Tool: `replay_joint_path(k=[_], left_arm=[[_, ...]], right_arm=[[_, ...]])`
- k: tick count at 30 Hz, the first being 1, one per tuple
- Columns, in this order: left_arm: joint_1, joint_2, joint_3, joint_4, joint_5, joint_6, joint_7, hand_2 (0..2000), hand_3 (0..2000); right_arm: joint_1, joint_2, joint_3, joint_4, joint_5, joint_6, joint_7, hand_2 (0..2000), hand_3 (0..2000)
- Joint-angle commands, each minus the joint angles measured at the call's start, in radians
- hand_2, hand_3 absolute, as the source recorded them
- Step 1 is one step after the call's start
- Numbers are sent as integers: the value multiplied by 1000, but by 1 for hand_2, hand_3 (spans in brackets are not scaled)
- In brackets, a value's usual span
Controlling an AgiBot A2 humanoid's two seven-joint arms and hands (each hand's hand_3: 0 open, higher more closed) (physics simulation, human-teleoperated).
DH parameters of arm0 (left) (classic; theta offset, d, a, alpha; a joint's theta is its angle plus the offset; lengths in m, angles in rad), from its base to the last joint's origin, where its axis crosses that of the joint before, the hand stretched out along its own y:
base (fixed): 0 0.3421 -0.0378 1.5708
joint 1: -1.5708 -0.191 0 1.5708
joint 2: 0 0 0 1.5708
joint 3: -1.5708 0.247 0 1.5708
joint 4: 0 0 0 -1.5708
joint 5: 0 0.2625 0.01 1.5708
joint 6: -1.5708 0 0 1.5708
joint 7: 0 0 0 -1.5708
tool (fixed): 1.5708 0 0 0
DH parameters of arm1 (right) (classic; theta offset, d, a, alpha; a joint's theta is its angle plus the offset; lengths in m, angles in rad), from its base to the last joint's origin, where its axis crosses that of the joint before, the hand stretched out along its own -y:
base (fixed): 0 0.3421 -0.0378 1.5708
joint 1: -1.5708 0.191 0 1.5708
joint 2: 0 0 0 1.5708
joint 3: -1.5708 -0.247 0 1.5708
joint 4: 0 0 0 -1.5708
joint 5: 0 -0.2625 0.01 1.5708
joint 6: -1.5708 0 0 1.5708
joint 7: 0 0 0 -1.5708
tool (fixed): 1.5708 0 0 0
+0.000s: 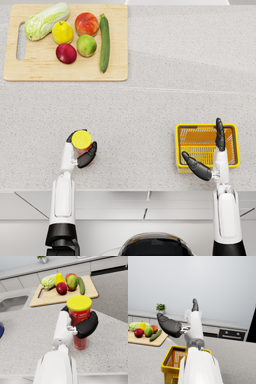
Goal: Pick up the red potato chip and place it into the yellow basket
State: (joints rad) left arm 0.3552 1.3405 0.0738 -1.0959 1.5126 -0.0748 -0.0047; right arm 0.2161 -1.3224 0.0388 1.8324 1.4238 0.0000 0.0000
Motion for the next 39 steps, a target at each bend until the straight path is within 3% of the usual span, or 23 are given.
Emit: replay_joint_path(k=[1, 5, 10, 18, 20, 24, 31, 32, 33, 34, 37, 38, 39], left_arm=[[14, 4, -1, -23, 0, 15, -2, 2000, 2000], [38, 20, 38, -382, 2, 16, 4, 2000, 2000], [146, 77, 86, -551, 1, 4, 6, 2000, 2000], [258, 184, 238, -568, 1, -4, 4, 2000, 2000], [270, 203, 274, -564, 1, -4, 2, 2000, 2000], [284, 219, 334, -553, 1, -6, 1, 2000, 2000], [258, 220, 380, -570, 2, -11, 2, 2000, 2000], [258, 221, 375, -567, 2, -8, 2, 2000, 2000], [261, 216, 379, -567, 4, -16, 1, 2000, 2000], [261, 211, 380, -574, 4, -25, -2, 2000, 2000], [259, 199, 386, -575, 5, -36, -5, 2000, 2000], [258, 194, 395, -583, 5, -40, -4, 639, 1673], [249, 187, 390, -598, 5, -10, -2, 0, 1347]], right_arm=[[21, -6, 19, 7, 0, 0, 0, 0, 0], [62, -32, 116, -13, 0, 0, 0, 0, 0], [124, -79, 221, -83, 0, 0, 0, 0, 0], [216, -150, 292, -192, 0, 0, 0, 0, 0], [243, -169, 309, -231, 89, 0, 0, 0, 0], [287, -203, 344, -279, 173, 0, 0, 0, 0], [322, -230, 329, -308, 200, -1, 0, 0, 0], [322, -231, 324, -305, 201, 2, 0, 1361, 327], [325, -225, 331, -305, 202, 138, 1, 2000, 653], [326, -220, 339, -308, 203, 192, 1, 2000, 980], [324, -205, 355, -306, 204, 235, 4, 2000, 1960], [326, -203, 353, -303, 203, 212, 4, 2000, 2000], [324, -201, 346, -292, 203, 197, 2, 2000, 2000]])
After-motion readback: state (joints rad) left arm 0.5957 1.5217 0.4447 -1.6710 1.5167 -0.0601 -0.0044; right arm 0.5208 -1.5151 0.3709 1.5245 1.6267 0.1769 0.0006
